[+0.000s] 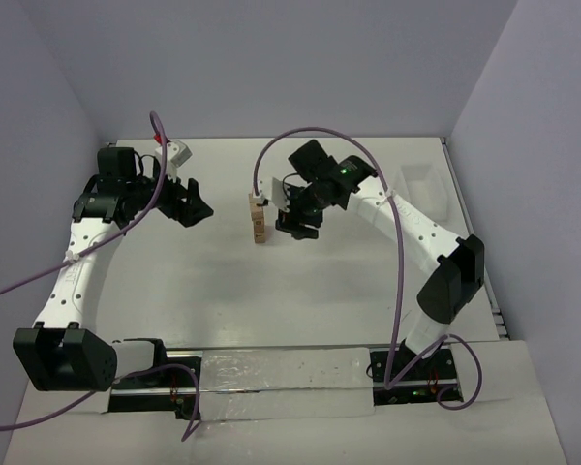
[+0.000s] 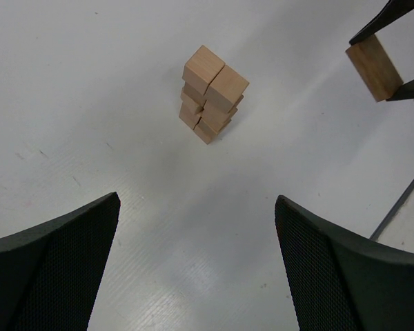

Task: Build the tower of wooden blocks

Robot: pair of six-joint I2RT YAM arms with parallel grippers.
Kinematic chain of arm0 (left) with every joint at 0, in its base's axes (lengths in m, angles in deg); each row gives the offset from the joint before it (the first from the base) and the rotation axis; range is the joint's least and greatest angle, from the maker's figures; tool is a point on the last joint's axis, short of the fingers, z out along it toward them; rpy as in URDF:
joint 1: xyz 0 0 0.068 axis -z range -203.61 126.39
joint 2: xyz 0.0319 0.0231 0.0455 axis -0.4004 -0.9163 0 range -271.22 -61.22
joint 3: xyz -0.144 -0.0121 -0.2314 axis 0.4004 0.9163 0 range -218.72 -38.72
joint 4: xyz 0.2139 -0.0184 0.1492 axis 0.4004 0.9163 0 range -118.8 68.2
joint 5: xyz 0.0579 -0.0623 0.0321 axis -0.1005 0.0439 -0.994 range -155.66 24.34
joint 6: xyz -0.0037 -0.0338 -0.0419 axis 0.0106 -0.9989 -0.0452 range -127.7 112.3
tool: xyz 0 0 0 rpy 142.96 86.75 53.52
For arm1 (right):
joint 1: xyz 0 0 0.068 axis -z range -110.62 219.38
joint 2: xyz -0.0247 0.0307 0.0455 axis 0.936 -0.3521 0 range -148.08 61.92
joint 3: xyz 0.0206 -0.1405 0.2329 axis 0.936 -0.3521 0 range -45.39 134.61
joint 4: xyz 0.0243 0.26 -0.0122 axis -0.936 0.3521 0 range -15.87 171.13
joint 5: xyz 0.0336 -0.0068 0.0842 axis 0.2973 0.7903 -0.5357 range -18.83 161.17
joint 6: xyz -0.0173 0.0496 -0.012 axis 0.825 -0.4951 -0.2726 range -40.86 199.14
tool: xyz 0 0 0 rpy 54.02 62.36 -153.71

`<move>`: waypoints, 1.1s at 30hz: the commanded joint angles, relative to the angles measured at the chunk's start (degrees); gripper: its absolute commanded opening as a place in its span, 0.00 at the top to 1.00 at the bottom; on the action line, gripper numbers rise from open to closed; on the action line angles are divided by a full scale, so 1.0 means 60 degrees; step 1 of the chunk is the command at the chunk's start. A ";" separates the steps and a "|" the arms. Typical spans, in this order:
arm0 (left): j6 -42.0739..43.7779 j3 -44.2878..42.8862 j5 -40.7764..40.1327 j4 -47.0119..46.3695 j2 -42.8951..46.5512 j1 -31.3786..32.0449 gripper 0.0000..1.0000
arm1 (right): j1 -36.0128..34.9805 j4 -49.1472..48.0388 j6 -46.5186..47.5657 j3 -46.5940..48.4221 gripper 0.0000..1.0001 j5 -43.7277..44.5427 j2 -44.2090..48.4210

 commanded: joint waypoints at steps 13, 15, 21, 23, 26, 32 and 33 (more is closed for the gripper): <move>-0.0354 0.0228 0.1119 -0.0904 0.0100 -0.0576 0.01 | 0.0629 0.1391 0.1914 0.6105 1.00 -0.1714 -0.2882; -0.0430 0.0253 0.1179 -0.0980 0.0100 -0.0722 0.01 | 0.0637 0.1188 0.1928 0.6210 1.00 -0.1852 -0.3065; -0.0620 0.0316 0.1234 -0.1151 0.0056 -0.1068 0.01 | 0.0495 0.0635 0.1734 0.6424 1.00 -0.2012 -0.3487; -0.0697 0.0316 0.1286 -0.1194 0.0061 -0.1144 0.01 | 0.0385 0.0563 0.1719 0.6537 1.00 -0.1949 -0.3684; -0.0842 0.0316 0.1362 -0.1281 0.0085 -0.1324 0.01 | 0.0243 0.0448 0.1656 0.6660 1.00 -0.1801 -0.3927; -0.0934 0.0290 0.1513 -0.1260 0.0026 -0.1525 0.01 | -0.0021 0.0499 0.1692 0.6908 1.00 -0.1322 -0.4394; -0.0927 0.0275 0.1527 -0.1245 0.0026 -0.1540 0.01 | -0.0065 0.0521 0.1707 0.6915 1.00 -0.1248 -0.4468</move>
